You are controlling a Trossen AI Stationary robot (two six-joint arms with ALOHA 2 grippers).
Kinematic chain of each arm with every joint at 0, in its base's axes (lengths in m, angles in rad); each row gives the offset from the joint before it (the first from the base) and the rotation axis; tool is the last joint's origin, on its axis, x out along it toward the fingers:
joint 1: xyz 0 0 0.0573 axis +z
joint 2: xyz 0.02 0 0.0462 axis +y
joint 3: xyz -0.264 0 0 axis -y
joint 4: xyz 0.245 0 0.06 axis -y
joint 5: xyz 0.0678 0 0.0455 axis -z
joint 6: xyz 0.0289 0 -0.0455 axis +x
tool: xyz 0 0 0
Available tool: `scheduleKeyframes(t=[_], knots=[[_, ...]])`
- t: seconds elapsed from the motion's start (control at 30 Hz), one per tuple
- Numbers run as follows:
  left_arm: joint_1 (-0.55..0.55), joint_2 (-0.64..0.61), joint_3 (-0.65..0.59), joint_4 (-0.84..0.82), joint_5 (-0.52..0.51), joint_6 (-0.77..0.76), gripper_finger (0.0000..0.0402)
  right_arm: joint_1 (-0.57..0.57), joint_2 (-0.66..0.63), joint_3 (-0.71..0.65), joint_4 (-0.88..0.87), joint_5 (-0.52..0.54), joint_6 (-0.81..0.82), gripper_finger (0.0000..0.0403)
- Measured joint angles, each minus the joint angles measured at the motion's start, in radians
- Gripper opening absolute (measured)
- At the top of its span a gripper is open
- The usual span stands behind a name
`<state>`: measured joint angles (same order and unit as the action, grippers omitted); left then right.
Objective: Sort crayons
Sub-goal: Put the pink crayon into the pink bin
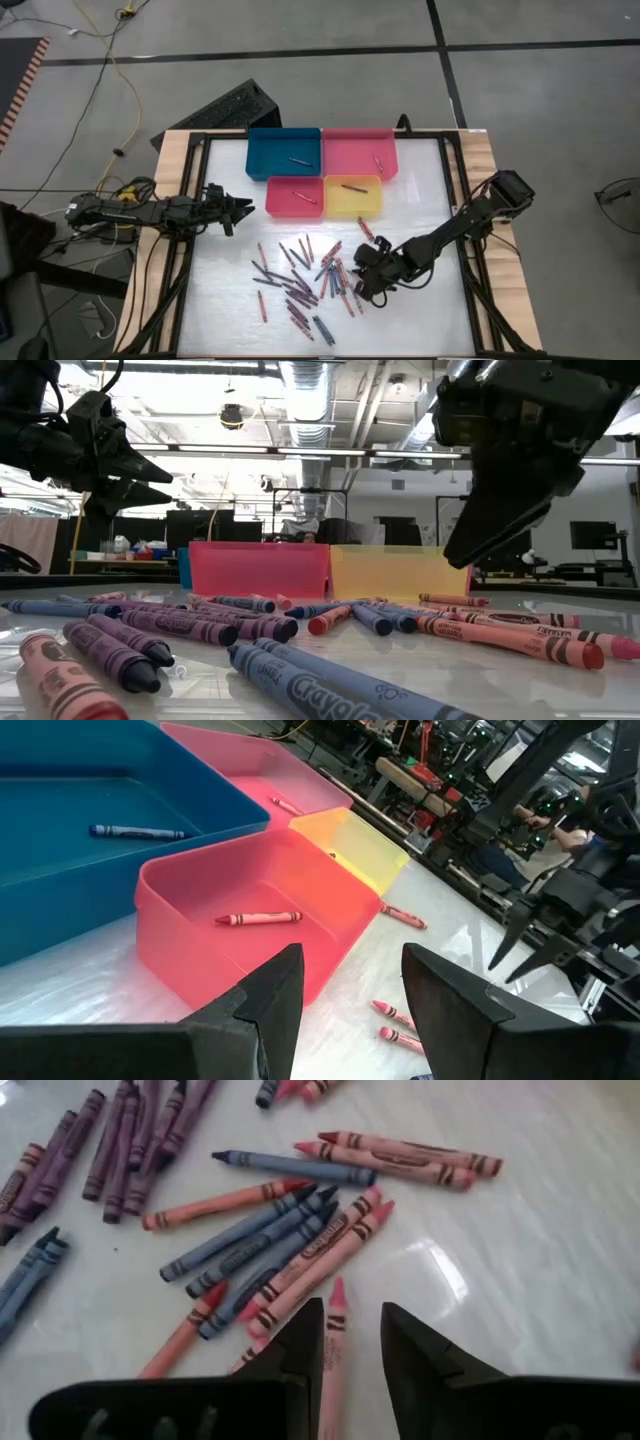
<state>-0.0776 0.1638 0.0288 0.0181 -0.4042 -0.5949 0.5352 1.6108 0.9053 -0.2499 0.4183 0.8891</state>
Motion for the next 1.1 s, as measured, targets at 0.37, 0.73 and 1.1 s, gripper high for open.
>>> scheduleKeyframes(t=[0.37, 0.73, 1.1], knots=[[0.0, 0.0, 0.0, 0.0, 0.0, 0.0, 0.016, 0.057, 0.1, 0.008, 0.018, 0.029, 0.068, 0.0098], [0.0, 0.002, 0.0, 0.001, -0.002, -0.006, 0.016, 0.067, 0.191, 0.013, -0.002, 0.042, 0.178, 0.0096], [0.0, 0.002, 0.0, 0.001, -0.002, -0.008, 0.016, 0.057, 0.192, 0.012, -0.062, 0.027, 0.24, 0.0008]])
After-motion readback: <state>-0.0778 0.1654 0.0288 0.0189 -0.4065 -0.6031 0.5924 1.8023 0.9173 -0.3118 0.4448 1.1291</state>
